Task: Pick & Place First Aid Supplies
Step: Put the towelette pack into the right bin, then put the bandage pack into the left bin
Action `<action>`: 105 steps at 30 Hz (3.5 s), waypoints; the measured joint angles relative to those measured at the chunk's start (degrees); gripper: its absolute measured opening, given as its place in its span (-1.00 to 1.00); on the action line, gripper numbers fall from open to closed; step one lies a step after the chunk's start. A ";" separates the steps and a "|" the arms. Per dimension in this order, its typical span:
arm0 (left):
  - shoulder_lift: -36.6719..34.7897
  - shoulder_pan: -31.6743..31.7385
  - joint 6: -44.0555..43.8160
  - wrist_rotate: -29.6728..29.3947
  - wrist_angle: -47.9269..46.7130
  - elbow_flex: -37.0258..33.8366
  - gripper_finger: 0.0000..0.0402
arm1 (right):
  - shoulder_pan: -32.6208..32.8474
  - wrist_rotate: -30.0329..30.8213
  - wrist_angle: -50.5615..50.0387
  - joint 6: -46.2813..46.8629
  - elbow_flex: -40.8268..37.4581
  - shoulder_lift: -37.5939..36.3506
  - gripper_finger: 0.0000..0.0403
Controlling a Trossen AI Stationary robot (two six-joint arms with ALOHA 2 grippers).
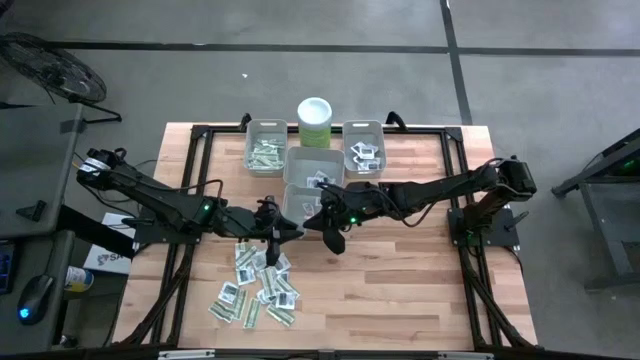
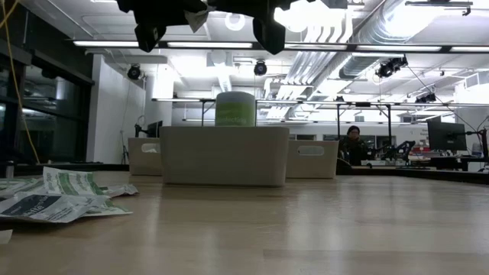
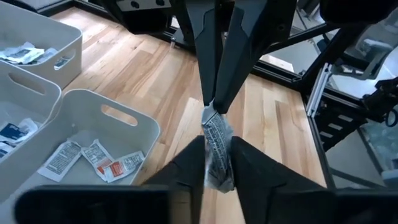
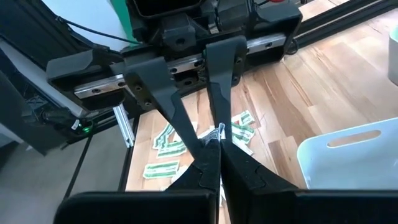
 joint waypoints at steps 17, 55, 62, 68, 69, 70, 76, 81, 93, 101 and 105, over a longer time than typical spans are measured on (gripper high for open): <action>-13.93 0.00 -4.28 -13.11 -22.05 0.04 -0.18 | -5.09 12.03 -20.71 15.20 0.02 -3.96 -1.00; -16.22 0.00 -35.46 -16.92 -34.42 0.00 -0.18 | -48.85 -2.99 -38.39 3.87 0.02 1.46 -1.00; -16.22 0.00 -43.07 -16.89 -37.65 -0.02 -0.18 | -51.86 -9.92 -38.34 -3.17 0.02 2.68 -0.85; -16.22 0.00 -45.97 -16.96 -37.54 -0.02 -0.18 | -52.84 -12.23 -36.61 -6.81 0.02 2.82 -0.46; -16.22 0.00 -46.08 -17.03 -37.52 -0.02 -0.18 | -53.15 -13.16 -36.04 -7.30 0.02 2.82 -0.38; -16.22 0.00 -46.18 -17.30 -37.52 -0.02 -0.18 | -53.50 -14.20 -35.34 -7.73 0.02 2.82 -0.31; -14.69 0.00 -47.60 -18.30 -37.54 -0.04 -0.18 | -55.41 -19.46 -32.08 -10.07 0.00 2.30 0.08; -11.13 0.00 -50.57 -17.13 -37.68 -0.04 -0.18 | -56.88 -28.92 -29.80 -10.75 0.00 0.54 0.21; -2.90 0.00 -46.72 0.72 -39.23 -0.04 -0.18 | -54.14 -36.43 -30.61 -15.07 0.00 -8.37 0.20; 0.59 0.00 -45.48 11.81 -46.38 -0.04 -0.18 | -48.74 -33.14 -36.21 -15.44 0.00 -13.23 0.19; 1.73 0.01 -47.46 16.37 -50.89 -0.07 -0.18 | -45.04 -29.50 -38.65 -14.39 0.00 -14.54 0.19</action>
